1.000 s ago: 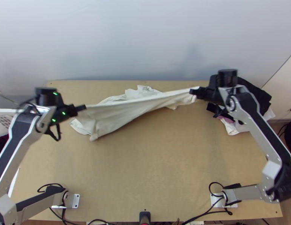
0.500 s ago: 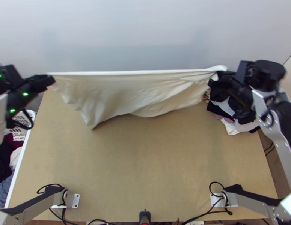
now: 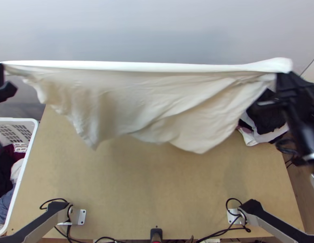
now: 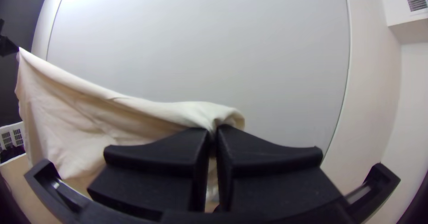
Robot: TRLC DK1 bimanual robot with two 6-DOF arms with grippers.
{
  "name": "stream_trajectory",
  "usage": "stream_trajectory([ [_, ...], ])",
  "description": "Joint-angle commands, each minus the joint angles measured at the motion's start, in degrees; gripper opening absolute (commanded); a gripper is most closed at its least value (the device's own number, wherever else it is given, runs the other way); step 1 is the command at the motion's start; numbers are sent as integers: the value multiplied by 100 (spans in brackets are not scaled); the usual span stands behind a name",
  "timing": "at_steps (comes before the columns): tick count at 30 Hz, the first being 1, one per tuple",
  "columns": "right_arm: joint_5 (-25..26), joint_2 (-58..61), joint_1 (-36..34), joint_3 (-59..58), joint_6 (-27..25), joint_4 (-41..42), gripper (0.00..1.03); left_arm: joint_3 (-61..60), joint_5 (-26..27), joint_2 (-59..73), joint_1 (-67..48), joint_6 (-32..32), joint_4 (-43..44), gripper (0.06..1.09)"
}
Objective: Fold the t-shirt
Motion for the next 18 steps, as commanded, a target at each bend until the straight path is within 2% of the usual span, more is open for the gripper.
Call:
stream_trajectory([
  [1, 238, -681, 172, 9, -734, 300, 3, 188, 17, -586, -52, 443, -53, 10],
  [4, 229, -989, 172, 9, -1050, 327, 3, 241, 34, -850, -61, 751, -106, 10],
  [9, 229, -1490, 163, 9, -1270, 63, 3, 698, 324, -1122, -52, 742, -827, 10],
  [14, 132, -1912, 172, -35, -953, -1079, 3, 689, 579, -1447, -26, 751, -1697, 10],
  [18, 0, -2149, 163, -176, -663, -1668, 3, 680, 948, -1579, 106, 751, -2127, 10],
])
